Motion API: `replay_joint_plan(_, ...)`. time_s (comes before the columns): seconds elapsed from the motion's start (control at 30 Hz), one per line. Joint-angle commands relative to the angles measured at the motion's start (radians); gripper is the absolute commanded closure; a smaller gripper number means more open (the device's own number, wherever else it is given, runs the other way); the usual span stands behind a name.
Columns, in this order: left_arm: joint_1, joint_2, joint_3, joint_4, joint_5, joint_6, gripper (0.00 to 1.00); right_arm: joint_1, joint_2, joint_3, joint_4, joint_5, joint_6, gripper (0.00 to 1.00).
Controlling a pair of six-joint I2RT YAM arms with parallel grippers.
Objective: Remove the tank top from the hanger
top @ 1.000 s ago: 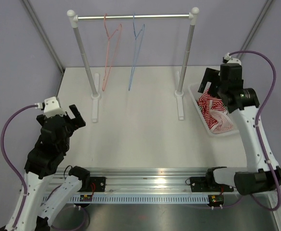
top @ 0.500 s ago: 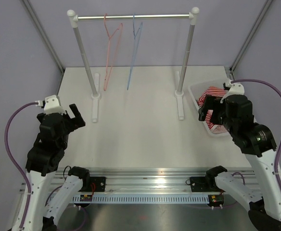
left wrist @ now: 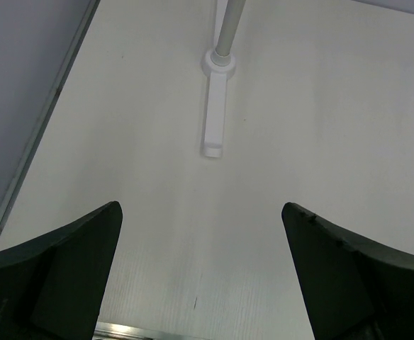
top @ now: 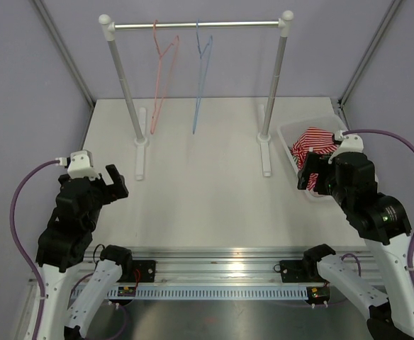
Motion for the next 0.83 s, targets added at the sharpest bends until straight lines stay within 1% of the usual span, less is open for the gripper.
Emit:
replay_joint_plan(0.0, 0.002, 0.001, 0.004, 0.054, 0.032, 0.025, 0.01, 0.006, 0.015, -0.014, 0.015, 0.045, 0.010, 0.01)
replay_joint_plan(0.53, 0.000, -0.031, -0.053, 0.114, 0.015, 0.026, 0.01, 0.006, 0.023, -0.069, 0.096, 0.017, 0.022, 0.00)
replay_joint_plan(0.8, -0.001, -0.032, -0.056, 0.120, 0.010, 0.026, 0.01, 0.006, 0.026, -0.076, 0.096, 0.022, 0.022, 0.00)
